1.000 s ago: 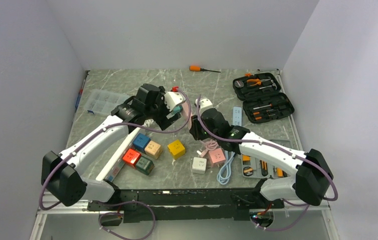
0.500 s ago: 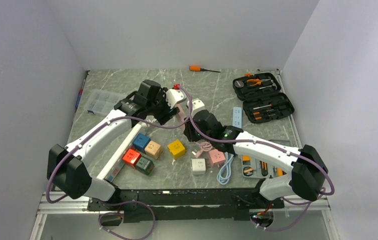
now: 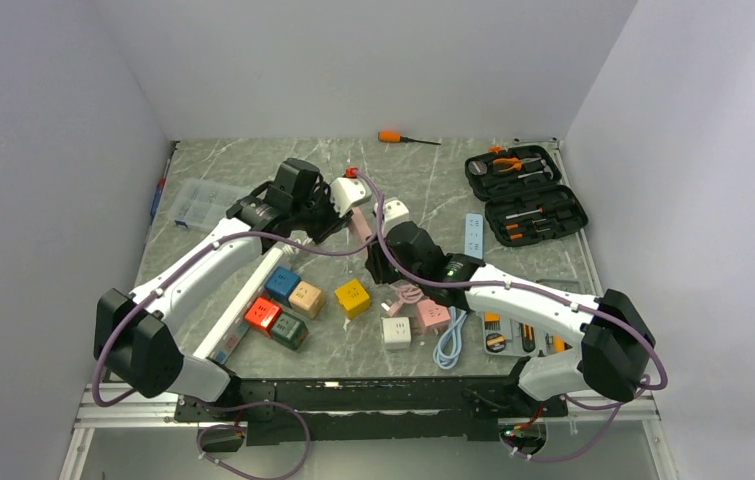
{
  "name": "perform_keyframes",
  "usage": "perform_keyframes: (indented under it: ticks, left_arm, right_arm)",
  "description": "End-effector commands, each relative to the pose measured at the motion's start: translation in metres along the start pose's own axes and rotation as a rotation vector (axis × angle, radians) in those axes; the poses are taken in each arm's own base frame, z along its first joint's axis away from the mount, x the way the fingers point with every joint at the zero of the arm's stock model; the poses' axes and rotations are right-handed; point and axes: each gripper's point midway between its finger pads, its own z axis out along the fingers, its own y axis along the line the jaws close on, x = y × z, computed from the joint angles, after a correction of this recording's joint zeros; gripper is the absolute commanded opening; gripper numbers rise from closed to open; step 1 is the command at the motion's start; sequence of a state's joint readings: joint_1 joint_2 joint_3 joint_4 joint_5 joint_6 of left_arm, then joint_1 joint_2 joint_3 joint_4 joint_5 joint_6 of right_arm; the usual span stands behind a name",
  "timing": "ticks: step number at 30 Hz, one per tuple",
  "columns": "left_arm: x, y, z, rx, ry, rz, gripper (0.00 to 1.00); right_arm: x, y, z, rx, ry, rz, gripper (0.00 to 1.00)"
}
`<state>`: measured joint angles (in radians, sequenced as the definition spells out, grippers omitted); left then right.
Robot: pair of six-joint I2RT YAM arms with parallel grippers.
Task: Pull the plug off the socket
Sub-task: Remove the plug from the socket.
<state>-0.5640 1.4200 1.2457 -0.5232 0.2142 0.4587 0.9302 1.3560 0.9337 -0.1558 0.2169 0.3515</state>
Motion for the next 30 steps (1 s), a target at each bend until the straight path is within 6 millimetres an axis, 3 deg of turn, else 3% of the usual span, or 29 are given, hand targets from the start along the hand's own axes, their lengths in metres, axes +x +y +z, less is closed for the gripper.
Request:
perform_keyframes:
  ticks: [1,9,16,24,28,30]
  left_arm:
    - [-0.047,0.012,-0.028,-0.037,-0.128,0.013,0.00]
    - [-0.058,0.010,-0.047,-0.039,-0.164,0.018,0.00]
    - [-0.056,0.005,-0.050,-0.027,-0.166,0.020,0.00]
    - [-0.051,0.006,-0.049,-0.032,-0.154,0.032,0.00]
    - [-0.048,0.002,-0.047,-0.021,-0.148,0.031,0.00]
    - [-0.046,0.000,-0.045,-0.018,-0.142,0.038,0.00]
  right_arm:
    - [-0.048,0.022,-0.006,-0.093,-0.189,0.063,0.53]
    - [-0.066,0.006,-0.001,-0.155,-0.231,0.144,0.81]
    - [-0.071,0.004,0.014,-0.178,-0.234,0.118,0.88]
    - [-0.079,0.026,0.027,-0.282,-0.216,0.130,0.76]
    - [-0.082,0.030,0.034,-0.296,-0.209,0.135,0.57]
    - [-0.083,0.031,0.038,-0.293,-0.202,0.137,0.41]
